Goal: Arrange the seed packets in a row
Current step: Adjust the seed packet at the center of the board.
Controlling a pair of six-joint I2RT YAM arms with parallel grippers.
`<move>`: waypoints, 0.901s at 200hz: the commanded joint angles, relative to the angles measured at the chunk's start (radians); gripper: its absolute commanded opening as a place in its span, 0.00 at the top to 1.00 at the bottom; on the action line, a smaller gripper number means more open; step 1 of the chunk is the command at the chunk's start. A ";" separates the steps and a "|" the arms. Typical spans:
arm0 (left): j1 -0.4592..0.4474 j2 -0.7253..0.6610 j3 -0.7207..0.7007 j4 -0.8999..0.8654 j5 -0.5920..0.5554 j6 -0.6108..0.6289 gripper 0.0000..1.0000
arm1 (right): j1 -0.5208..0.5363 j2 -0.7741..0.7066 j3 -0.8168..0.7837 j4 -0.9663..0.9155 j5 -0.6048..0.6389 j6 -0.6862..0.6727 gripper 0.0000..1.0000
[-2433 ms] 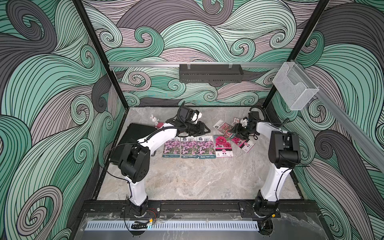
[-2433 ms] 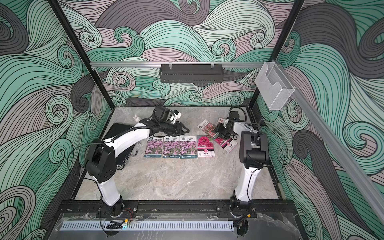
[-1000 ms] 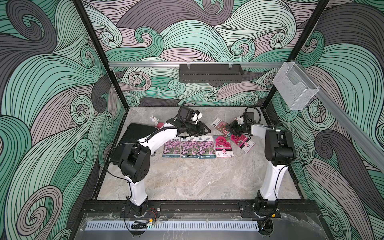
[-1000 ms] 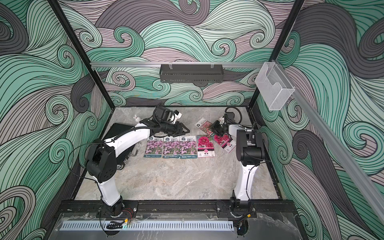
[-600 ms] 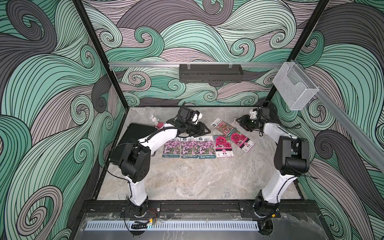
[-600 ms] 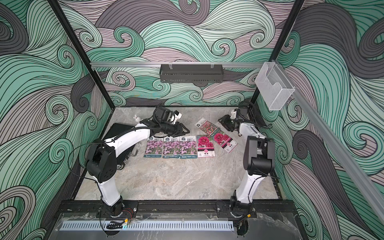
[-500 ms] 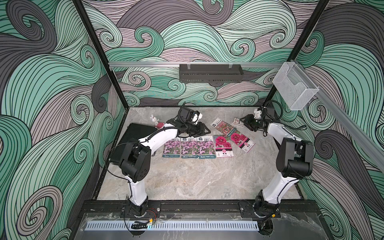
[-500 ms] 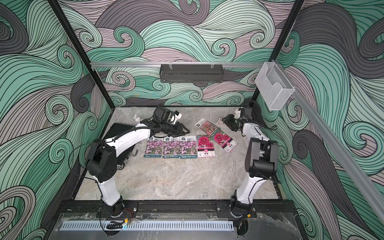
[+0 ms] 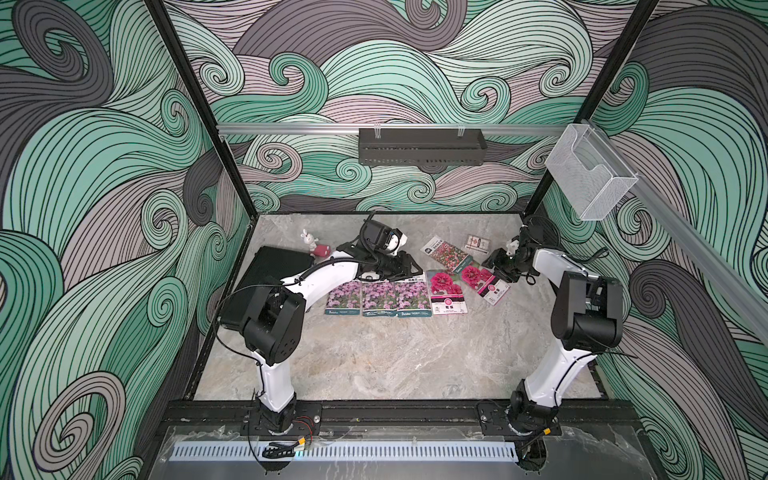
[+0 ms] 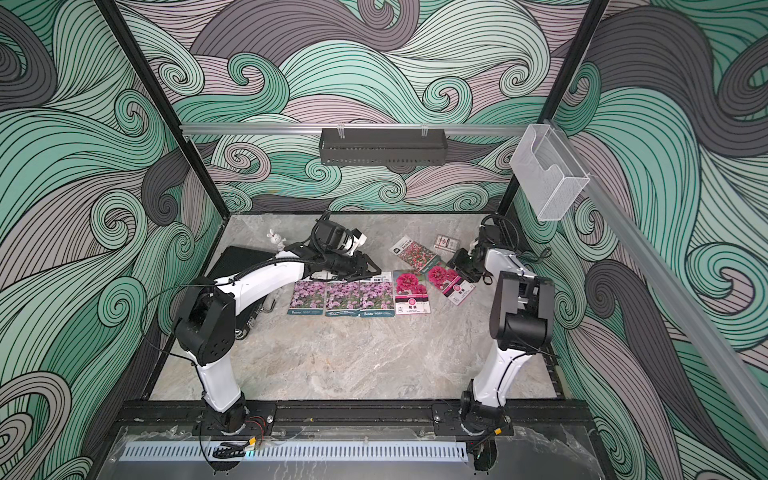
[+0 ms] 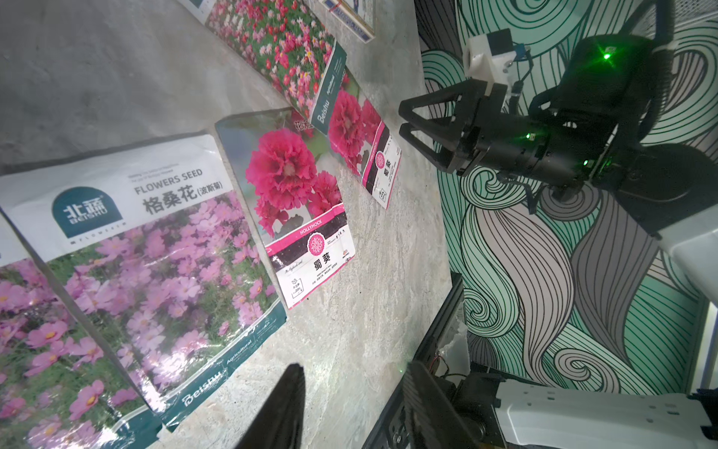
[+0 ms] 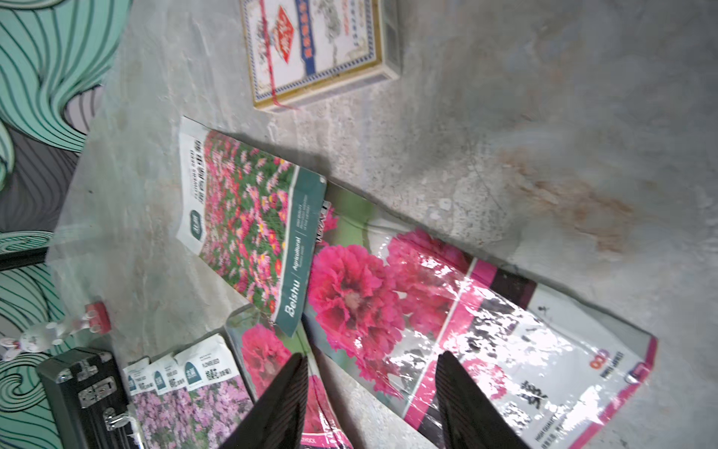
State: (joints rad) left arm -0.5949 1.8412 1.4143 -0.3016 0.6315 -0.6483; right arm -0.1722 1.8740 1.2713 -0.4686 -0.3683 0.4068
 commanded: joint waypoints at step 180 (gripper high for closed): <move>-0.088 -0.091 -0.010 -0.061 -0.213 0.064 0.57 | -0.063 0.163 0.127 -0.128 0.080 -0.078 0.41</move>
State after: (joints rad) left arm -0.6716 1.7905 1.3857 -0.3454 0.4431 -0.6018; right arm -0.2306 2.0441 1.4132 -0.5640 -0.2882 0.3294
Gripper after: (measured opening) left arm 0.433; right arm 0.594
